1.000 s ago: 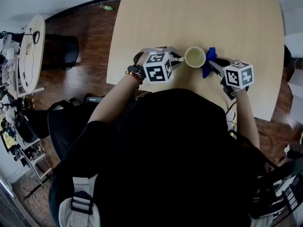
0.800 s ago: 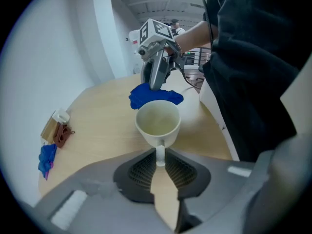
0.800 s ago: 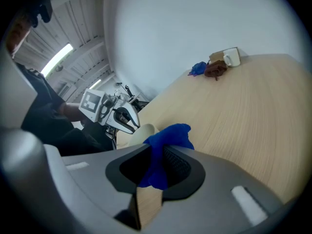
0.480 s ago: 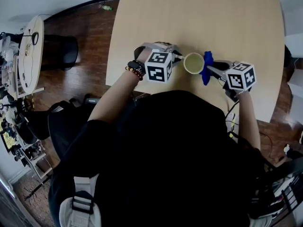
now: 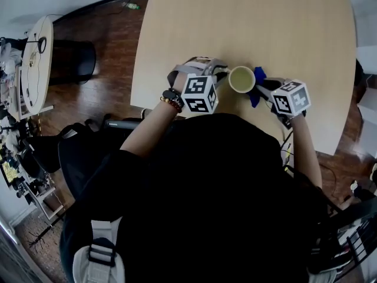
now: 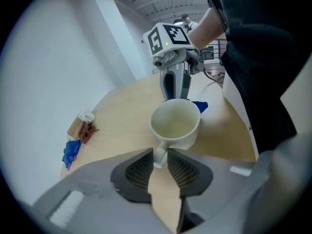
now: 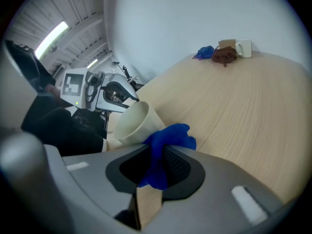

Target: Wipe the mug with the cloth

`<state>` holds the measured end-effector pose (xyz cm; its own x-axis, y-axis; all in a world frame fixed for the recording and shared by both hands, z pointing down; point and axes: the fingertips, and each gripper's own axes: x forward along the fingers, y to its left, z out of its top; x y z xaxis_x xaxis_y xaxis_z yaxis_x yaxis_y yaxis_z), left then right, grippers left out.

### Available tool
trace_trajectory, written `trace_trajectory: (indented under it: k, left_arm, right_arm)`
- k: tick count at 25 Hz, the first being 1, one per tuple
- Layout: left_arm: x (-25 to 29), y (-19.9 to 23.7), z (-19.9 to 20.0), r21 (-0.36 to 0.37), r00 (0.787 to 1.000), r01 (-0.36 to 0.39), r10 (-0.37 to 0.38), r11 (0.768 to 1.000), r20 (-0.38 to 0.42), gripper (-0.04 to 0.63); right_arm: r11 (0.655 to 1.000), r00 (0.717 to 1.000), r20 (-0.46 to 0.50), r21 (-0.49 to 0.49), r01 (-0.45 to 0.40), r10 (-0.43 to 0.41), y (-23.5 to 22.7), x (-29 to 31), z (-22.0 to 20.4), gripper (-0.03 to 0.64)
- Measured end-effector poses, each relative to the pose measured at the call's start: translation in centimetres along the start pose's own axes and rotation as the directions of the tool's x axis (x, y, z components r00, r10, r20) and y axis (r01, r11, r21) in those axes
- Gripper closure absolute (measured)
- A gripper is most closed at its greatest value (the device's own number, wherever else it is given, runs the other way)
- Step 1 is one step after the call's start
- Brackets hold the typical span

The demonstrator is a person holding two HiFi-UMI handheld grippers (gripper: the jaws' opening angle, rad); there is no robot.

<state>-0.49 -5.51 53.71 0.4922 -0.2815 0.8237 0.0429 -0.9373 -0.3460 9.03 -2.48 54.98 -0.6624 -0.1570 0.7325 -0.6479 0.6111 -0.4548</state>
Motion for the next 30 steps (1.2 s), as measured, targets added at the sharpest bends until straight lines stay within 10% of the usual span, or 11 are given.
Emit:
trace_trajectory:
  k: [9,18,30]
  left_arm:
    - [0.4,0.8,0.3,0.054,0.999,-0.005,0.003,0.999,0.05,0.512]
    - [1.2,2.4,0.8,0.003,0.999,0.002,-0.002,1.0,0.05,0.491]
    - [1.2,2.0,1.3,0.077,0.99,0.067,-0.076,0.995,0.12,0.485]
  right_arm:
    - [0.995,0.984,0.148,0.009,-0.102,0.099,-0.5,-3.3,4.4,0.543]
    - [0.961,0.961,0.007,-0.008,-0.276,0.276,0.1,-2.3,3.5,0.543]
    - [0.977,0.957,-0.221,-0.058,-0.206,0.189,-0.3,1.2,-0.3,0.545]
